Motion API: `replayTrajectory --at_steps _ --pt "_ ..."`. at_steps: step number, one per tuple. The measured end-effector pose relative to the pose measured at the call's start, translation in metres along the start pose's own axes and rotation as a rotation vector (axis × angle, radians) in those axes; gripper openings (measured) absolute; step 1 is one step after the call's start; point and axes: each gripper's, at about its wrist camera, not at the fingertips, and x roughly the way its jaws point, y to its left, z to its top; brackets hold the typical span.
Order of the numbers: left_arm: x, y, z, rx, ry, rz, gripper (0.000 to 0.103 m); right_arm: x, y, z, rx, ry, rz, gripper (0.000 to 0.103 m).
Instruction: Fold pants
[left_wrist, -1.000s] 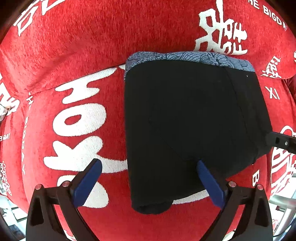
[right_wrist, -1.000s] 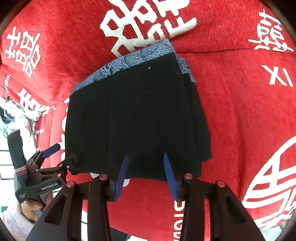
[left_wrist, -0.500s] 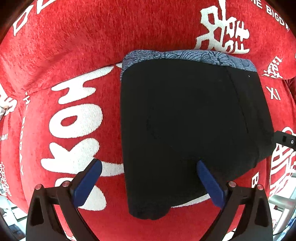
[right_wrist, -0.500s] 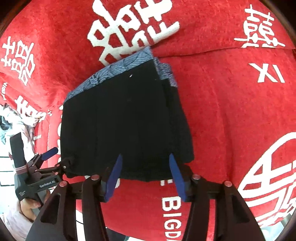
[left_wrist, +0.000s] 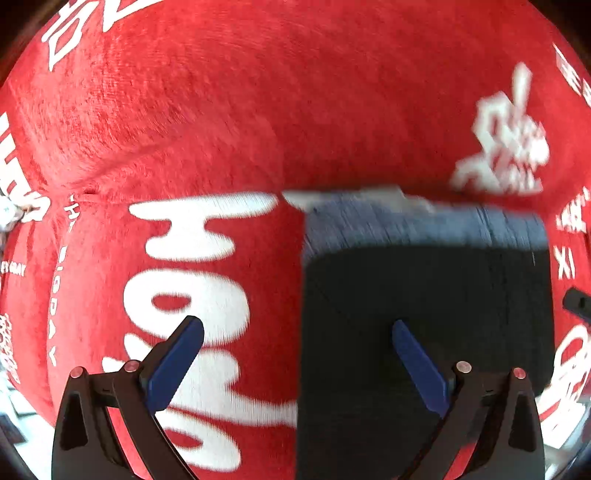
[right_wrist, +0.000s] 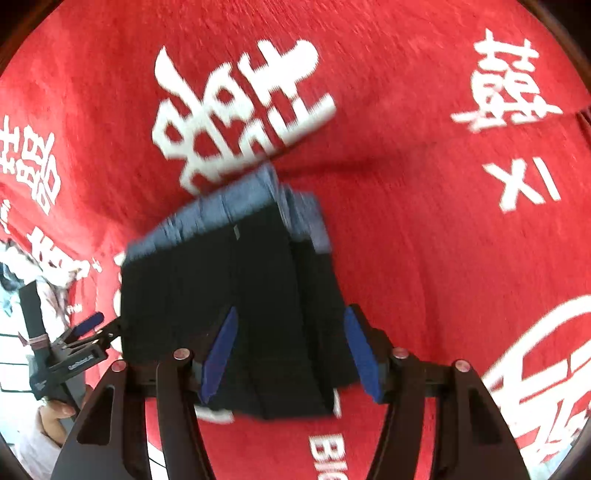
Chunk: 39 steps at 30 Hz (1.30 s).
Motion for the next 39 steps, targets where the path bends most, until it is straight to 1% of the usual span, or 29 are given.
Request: replayTrajectory --at_steps 2,3,5,6,7,8,9,11,13,17,19,22,24,25,29,32,33,34,35,37,39 --pt "0.009 0.003 0.013 -0.022 0.001 0.003 0.103 0.008 0.004 0.017 -0.010 -0.017 0.013 0.064" --pt "0.011 0.005 0.014 -0.024 0.000 0.002 0.103 0.014 0.005 0.027 -0.005 -0.018 0.020 0.064" --pt "0.018 0.004 0.016 -0.016 0.006 0.008 0.103 0.024 0.007 0.043 0.017 -0.017 0.064 0.064" --pt "0.021 0.002 0.016 -0.006 0.008 0.016 0.103 0.030 0.004 0.049 0.026 -0.008 0.077 0.062" --pt "0.021 0.002 0.014 -0.001 0.007 0.021 0.103 0.035 0.003 0.053 0.033 0.005 0.080 0.037" --pt "0.022 0.002 0.013 0.005 0.004 0.019 0.103 0.041 0.002 0.056 0.037 0.028 0.073 0.021" --pt "0.023 0.002 0.011 0.007 0.001 0.013 0.103 0.042 0.002 0.056 0.027 0.035 0.042 0.018" --pt "0.028 0.003 0.008 0.000 0.010 -0.002 0.103 0.047 0.003 0.054 -0.016 0.041 0.014 0.017" --pt "0.034 0.006 0.007 -0.023 0.024 -0.011 0.103 0.055 0.000 0.051 -0.028 0.060 -0.003 0.017" --pt "0.034 0.007 0.003 -0.017 0.020 -0.009 0.103 0.055 -0.004 0.046 0.004 0.040 0.015 0.017" --pt "0.035 0.008 0.002 -0.005 0.015 -0.009 0.103 0.053 -0.006 0.037 0.005 0.040 0.024 0.017" --pt "0.035 0.009 0.002 -0.013 0.021 -0.020 0.103 0.048 -0.011 0.025 0.002 0.054 0.037 0.017" --pt "0.035 0.012 0.003 -0.017 0.022 -0.022 0.103 0.045 -0.010 0.021 0.003 0.051 0.042 0.018" --pt "0.033 0.012 0.002 -0.014 0.019 -0.019 0.103 0.045 -0.010 0.019 0.005 0.052 0.043 0.021" --pt "0.029 0.009 0.002 -0.006 0.018 -0.008 0.103 0.037 -0.015 -0.002 0.020 0.044 0.055 0.021" --pt "0.029 0.005 0.003 -0.009 0.021 -0.009 0.103 0.030 -0.019 -0.010 0.041 0.032 0.054 0.021" --pt "0.029 0.005 0.003 -0.010 0.023 -0.011 0.103 0.030 -0.019 -0.010 0.049 0.029 0.053 0.023" --pt "0.028 0.004 0.003 -0.011 0.025 -0.013 0.103 0.028 -0.022 -0.013 0.059 0.028 0.049 0.030" --pt "0.028 0.005 0.003 -0.014 0.027 -0.015 0.103 0.027 -0.026 -0.016 0.067 0.029 0.045 0.041" --pt "0.027 0.006 0.004 -0.018 0.029 -0.018 0.103 0.026 -0.031 -0.018 0.077 0.030 0.039 0.052" --pt "0.026 0.007 0.003 -0.022 0.028 -0.021 0.103 0.025 -0.035 -0.015 0.083 0.032 0.041 0.052"
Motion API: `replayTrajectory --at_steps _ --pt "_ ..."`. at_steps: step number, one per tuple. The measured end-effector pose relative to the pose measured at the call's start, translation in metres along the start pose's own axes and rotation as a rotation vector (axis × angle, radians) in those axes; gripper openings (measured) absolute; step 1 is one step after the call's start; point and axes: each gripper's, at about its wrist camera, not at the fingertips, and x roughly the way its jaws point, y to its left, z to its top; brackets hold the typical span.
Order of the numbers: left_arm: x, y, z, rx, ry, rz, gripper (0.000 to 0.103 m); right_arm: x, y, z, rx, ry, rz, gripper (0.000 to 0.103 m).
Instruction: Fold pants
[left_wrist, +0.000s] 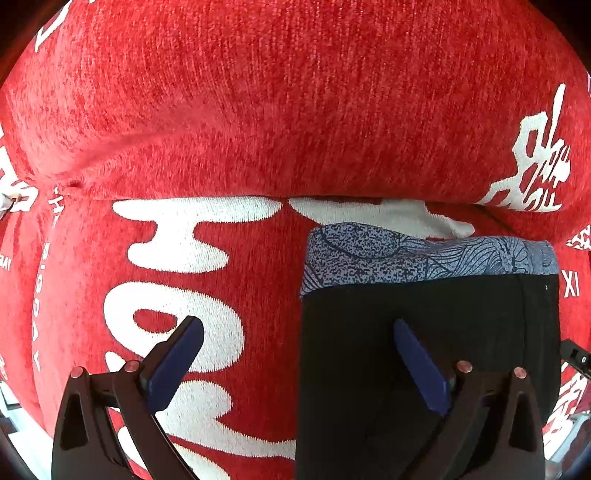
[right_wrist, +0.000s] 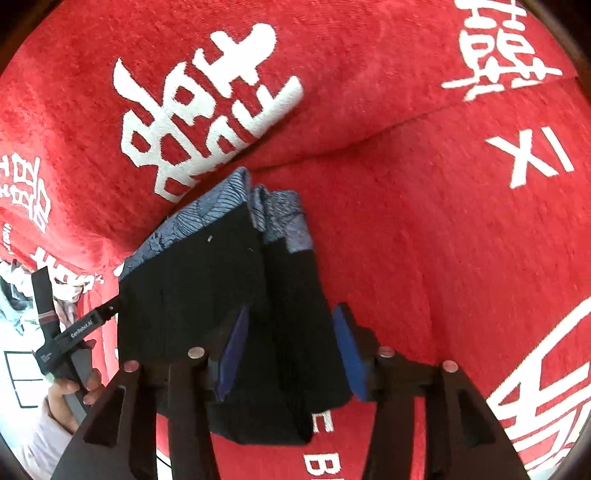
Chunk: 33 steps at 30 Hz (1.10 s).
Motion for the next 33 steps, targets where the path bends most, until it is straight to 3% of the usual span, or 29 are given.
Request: replayTrajectory --at_steps 6,8,10,12,15,23,33 --pt "-0.001 0.009 -0.005 -0.023 0.021 -0.035 0.103 0.002 -0.013 -0.008 0.042 0.022 0.051 0.066" --pt "-0.003 0.014 -0.007 -0.032 0.044 -0.088 0.103 0.005 -0.012 -0.010 0.034 0.035 0.064 0.075" --pt "-0.005 0.023 -0.012 -0.042 0.079 -0.196 0.103 0.007 -0.011 -0.012 0.020 0.044 0.092 0.081" --pt "-0.006 0.032 -0.019 -0.052 0.117 -0.294 0.103 0.007 -0.009 -0.014 0.006 0.050 0.119 0.081" --pt "-0.003 0.040 -0.027 -0.033 0.161 -0.354 0.103 0.011 -0.010 -0.015 -0.012 0.070 0.131 0.082" --pt "0.014 0.020 -0.039 0.030 0.225 -0.414 0.103 0.040 -0.026 -0.008 0.063 0.154 0.243 0.083" --pt "0.032 0.001 -0.030 0.052 0.232 -0.440 0.103 0.074 -0.015 0.019 0.001 0.237 0.338 0.089"
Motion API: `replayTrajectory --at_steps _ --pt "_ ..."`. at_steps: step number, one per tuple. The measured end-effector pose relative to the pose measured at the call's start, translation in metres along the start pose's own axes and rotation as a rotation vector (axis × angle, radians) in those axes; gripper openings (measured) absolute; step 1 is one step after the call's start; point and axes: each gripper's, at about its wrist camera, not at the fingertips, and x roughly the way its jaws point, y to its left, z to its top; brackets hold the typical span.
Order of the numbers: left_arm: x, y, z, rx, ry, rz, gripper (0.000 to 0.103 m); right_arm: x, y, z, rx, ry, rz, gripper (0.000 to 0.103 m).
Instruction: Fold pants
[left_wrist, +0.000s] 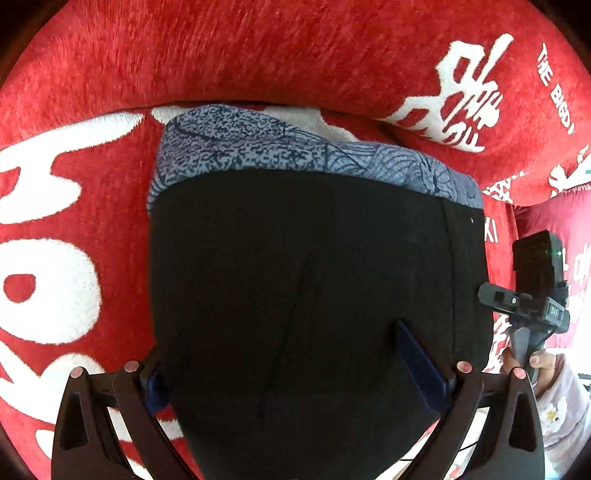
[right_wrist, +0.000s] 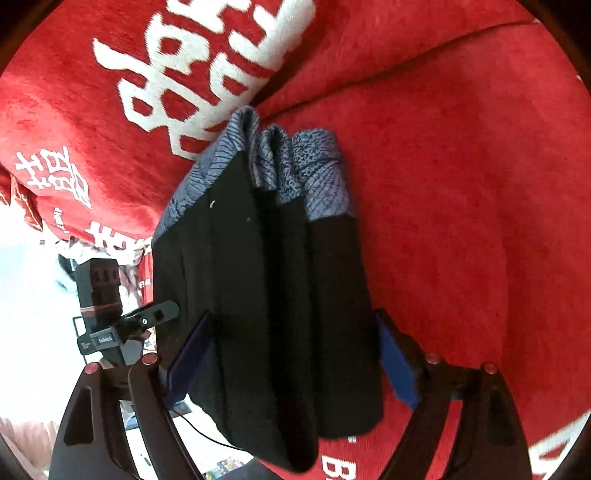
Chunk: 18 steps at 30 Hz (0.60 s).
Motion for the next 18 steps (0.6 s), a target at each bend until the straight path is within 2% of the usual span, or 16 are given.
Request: replayTrajectory --at_steps 9,11,12,15,18 --pt "-0.001 0.008 0.009 -0.023 0.012 -0.014 0.103 -0.002 -0.012 0.011 0.080 0.016 0.050 0.091" --pt "-0.003 0.007 0.011 -0.020 -0.002 -0.007 0.103 -0.004 -0.014 0.012 0.098 0.015 0.051 0.089" --pt "-0.006 0.006 0.011 -0.011 -0.012 -0.009 0.098 -0.005 -0.009 0.011 0.068 0.014 0.022 0.081" --pt "-0.019 -0.001 0.008 0.020 -0.051 -0.003 0.085 -0.014 -0.006 0.003 0.058 0.011 0.068 0.063" --pt "-0.039 -0.004 0.002 0.042 -0.089 -0.017 0.072 -0.024 -0.001 -0.003 0.056 -0.001 0.108 0.057"
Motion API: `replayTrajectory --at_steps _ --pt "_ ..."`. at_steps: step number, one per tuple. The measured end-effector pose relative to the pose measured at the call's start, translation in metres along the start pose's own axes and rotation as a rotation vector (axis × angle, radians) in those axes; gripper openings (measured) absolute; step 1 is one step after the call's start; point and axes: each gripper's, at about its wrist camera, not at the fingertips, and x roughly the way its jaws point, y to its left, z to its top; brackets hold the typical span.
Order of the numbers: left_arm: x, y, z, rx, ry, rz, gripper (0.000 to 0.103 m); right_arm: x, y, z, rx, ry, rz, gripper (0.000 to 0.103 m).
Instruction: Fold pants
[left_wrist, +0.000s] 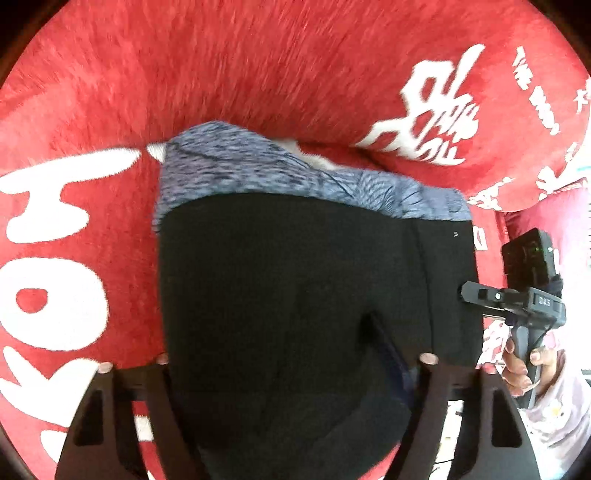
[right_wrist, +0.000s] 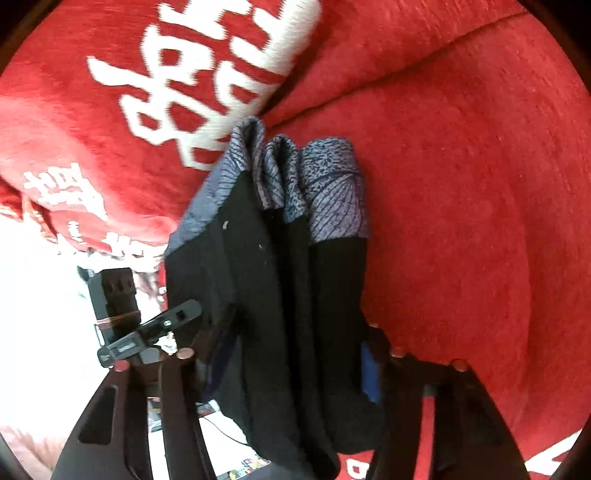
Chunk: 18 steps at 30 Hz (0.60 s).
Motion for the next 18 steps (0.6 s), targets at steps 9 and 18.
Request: replayTrajectory --at_steps 9,18 --pt "-0.058 -0.011 -0.022 0.092 -0.035 -0.031 0.068 -0.017 0.044 -0.024 -0.017 -0.010 0.105 0.057" --pt "-0.108 -0.003 -0.070 0.047 -0.052 -0.038 0.068 0.002 0.093 -0.086 -0.015 -0.008 0.171 0.057"
